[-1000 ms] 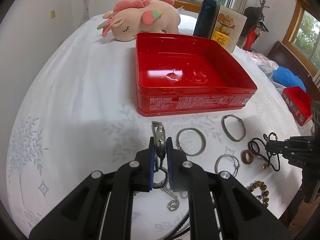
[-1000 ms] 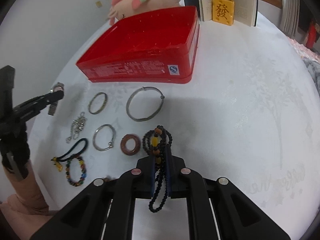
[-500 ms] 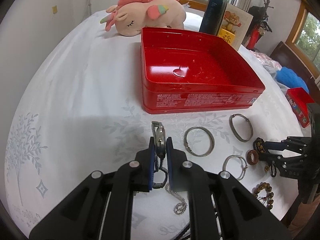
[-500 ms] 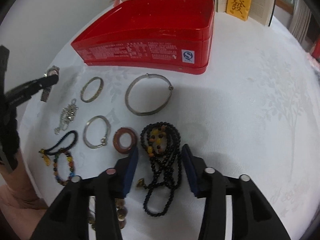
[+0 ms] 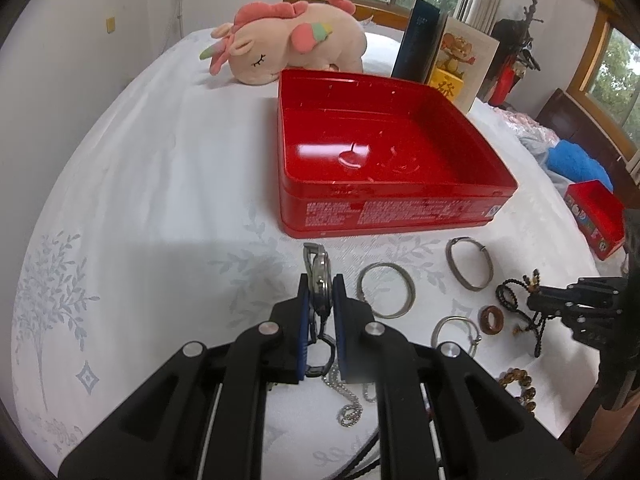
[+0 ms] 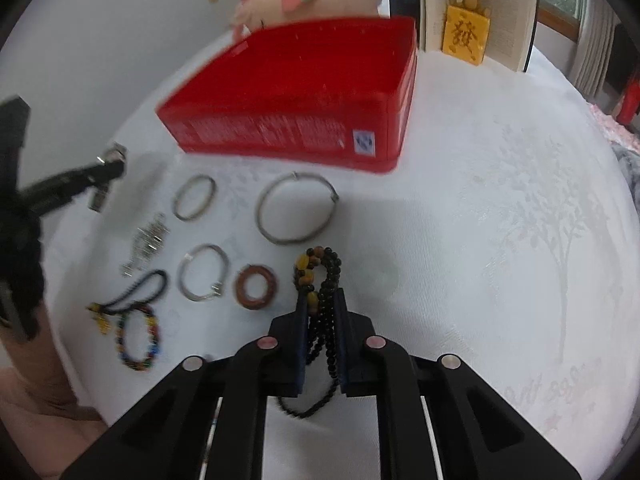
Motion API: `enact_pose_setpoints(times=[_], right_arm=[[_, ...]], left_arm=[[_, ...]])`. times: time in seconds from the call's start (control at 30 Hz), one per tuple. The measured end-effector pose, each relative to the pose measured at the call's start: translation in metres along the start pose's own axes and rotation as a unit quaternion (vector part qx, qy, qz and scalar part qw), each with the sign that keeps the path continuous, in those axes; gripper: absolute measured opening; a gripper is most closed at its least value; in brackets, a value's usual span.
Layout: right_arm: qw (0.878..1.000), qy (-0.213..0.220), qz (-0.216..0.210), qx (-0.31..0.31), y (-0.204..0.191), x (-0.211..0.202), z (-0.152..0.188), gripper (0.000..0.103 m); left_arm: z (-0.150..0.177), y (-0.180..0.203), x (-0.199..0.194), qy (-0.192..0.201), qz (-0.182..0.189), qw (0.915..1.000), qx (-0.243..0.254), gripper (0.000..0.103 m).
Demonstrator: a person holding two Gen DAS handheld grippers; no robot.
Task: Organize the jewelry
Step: 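Carry both items over the red tin and open both grippers to drop them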
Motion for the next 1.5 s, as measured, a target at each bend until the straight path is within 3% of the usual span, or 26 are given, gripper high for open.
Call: enact_pose_setpoints(times=[0.4,0.6,0.77,1.13,1.5], right_arm=[[0.996,0.090,-0.024,-0.015,-0.019,-0.074,-0.056,0.011],[0.990,0.135,-0.023,-0.043,-0.035,-0.114,-0.111,0.011],[0.987,0.151,-0.018,-0.054,-0.046,-0.121,-0.152,0.011],[0.986,0.158,-0.015,-0.054,-0.046,-0.082,-0.207,0.011],[0.995,0.093,0.004,-0.020,-0.011,0.022,-0.202,0.011]], left_arm=[[-0.029,0.019,-0.026,0.033,0.019,0.9992,0.012,0.009],[-0.062,0.031,-0.037,0.048,0.030,0.9982,0.021,0.009],[-0.088,0.041,-0.031,0.043,0.042,0.9978,0.027,0.009],[-0.143,0.041,0.000,0.064,0.033,0.9973,0.017,0.009],[-0.134,0.024,0.080,0.012,0.033,0.9993,-0.011,0.009]])
Point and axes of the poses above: each gripper's, at about its wrist camera, not at the fingertips, and x roughly the way its jaws point, y to its right, z to its underside, the point moved 4 cm from there along x, roughly the way its jaws point, and after that the axes turned 7 degrees about y, right-handed, at the moved point
